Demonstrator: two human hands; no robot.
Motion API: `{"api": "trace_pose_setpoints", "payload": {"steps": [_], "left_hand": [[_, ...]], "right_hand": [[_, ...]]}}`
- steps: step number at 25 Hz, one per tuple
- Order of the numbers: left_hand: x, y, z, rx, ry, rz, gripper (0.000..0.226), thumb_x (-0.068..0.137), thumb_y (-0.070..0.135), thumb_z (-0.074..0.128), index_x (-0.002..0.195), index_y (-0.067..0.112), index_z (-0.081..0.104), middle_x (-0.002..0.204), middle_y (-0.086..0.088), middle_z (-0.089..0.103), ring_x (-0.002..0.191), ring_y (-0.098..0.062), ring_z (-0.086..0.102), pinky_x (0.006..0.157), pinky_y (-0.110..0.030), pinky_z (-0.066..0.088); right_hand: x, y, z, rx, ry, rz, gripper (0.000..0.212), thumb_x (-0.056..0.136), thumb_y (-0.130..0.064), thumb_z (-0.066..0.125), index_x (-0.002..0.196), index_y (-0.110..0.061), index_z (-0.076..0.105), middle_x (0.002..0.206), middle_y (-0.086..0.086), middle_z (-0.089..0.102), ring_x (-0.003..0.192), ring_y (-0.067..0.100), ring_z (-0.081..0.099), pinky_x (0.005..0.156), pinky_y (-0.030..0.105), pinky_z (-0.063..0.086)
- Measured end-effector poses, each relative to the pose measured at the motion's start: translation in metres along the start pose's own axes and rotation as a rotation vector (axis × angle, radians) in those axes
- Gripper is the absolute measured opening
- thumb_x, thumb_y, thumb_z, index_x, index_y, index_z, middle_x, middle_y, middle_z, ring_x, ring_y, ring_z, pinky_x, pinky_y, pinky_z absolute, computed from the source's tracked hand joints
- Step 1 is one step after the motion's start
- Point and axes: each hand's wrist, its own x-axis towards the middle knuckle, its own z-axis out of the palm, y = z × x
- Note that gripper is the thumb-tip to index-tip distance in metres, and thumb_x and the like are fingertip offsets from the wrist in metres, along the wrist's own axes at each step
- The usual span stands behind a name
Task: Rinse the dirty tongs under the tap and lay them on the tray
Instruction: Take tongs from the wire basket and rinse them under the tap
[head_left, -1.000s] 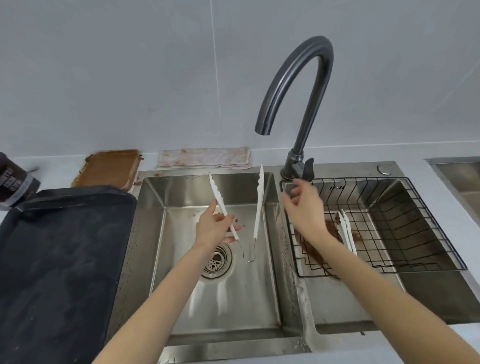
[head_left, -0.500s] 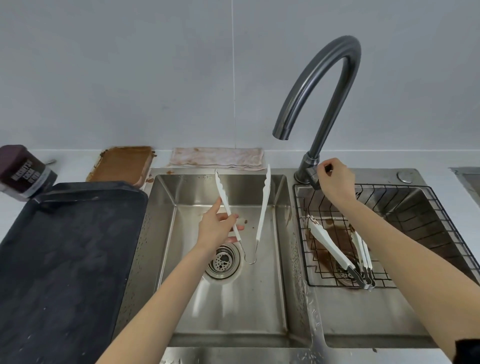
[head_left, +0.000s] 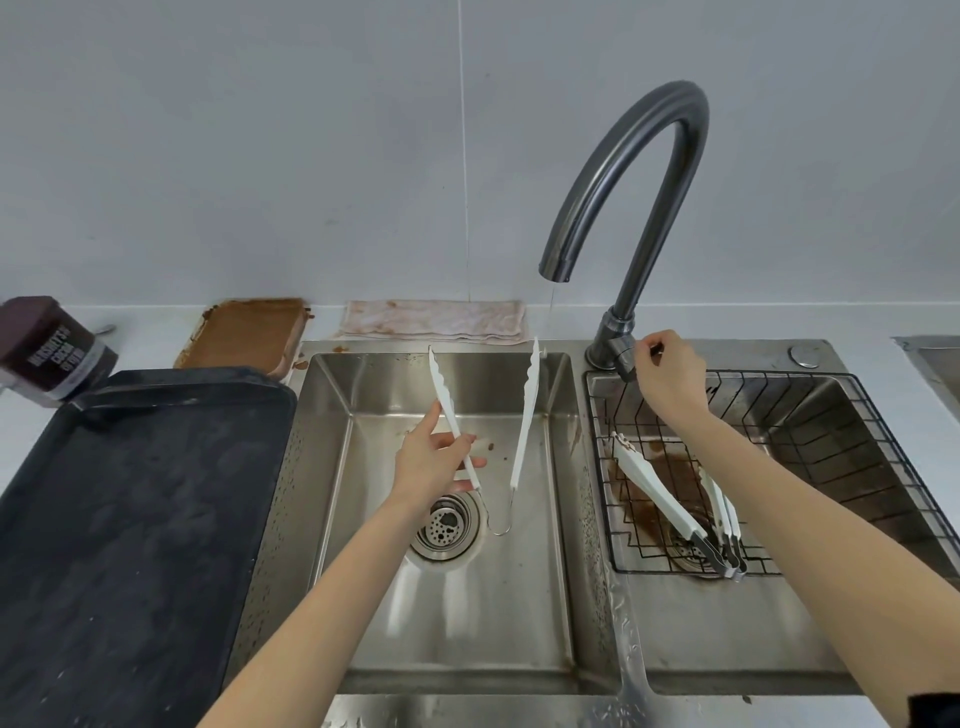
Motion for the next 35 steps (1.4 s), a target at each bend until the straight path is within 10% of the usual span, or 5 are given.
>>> {"api": "trace_pose_setpoints", "payload": {"steps": [13, 19, 25, 29, 35], "left_hand": [[-0.006, 0.0, 0.002, -0.023, 0.0, -0.001, 0.067, 0.092, 0.004, 0.052, 0.149, 0.023, 0.022, 0.095, -0.003, 0.063, 0.073, -0.013, 0.066, 0.048, -0.023, 0.057], [-0.008, -0.003, 0.002, -0.034, 0.001, -0.012, 0.067, 0.091, 0.004, 0.053, 0.149, 0.024, 0.023, 0.092, -0.001, 0.063, 0.071, -0.014, 0.066, 0.046, -0.022, 0.057], [-0.011, -0.012, 0.003, 0.057, 0.019, 0.009, 0.067, 0.092, 0.006, 0.051, 0.148, 0.027, 0.022, 0.103, -0.005, 0.063, 0.064, -0.009, 0.066, 0.047, -0.02, 0.056], [-0.01, -0.021, -0.007, 0.172, 0.092, 0.082, 0.064, 0.091, 0.008, 0.051, 0.146, 0.029, 0.028, 0.102, -0.004, 0.064, 0.046, 0.003, 0.064, 0.046, -0.005, 0.047], [-0.007, -0.032, -0.012, 0.186, 0.22, 0.107, 0.054, 0.092, 0.02, 0.052, 0.143, 0.018, 0.036, 0.094, -0.004, 0.058, 0.077, -0.015, 0.059, 0.063, -0.01, 0.042]], "right_hand": [[-0.003, 0.006, 0.002, 0.016, 0.02, 0.022, 0.03, 0.097, -0.014, 0.041, 0.115, 0.003, 0.057, 0.107, 0.02, 0.064, 0.081, 0.018, 0.048, 0.055, 0.016, 0.027], [-0.027, -0.004, 0.016, 0.068, 0.194, -0.091, 0.034, 0.093, -0.009, 0.048, 0.127, -0.003, 0.047, 0.135, 0.015, 0.039, 0.111, 0.026, 0.053, 0.094, 0.028, 0.045], [-0.059, -0.036, 0.069, 0.496, -0.36, 0.368, 0.055, 0.097, -0.025, 0.042, 0.147, -0.008, 0.023, 0.13, 0.012, 0.049, 0.112, 0.023, 0.053, 0.099, 0.031, 0.039], [-0.063, -0.04, 0.094, 0.876, -0.442, 0.583, 0.034, 0.099, -0.011, 0.038, 0.131, -0.002, 0.039, 0.106, 0.011, 0.055, 0.081, 0.017, 0.059, 0.075, 0.028, 0.05], [-0.076, -0.037, 0.103, 1.09, -0.479, 0.685, 0.02, 0.097, -0.001, 0.033, 0.113, -0.006, 0.043, 0.103, 0.01, 0.056, 0.101, 0.029, 0.057, 0.077, 0.034, 0.049]]}}
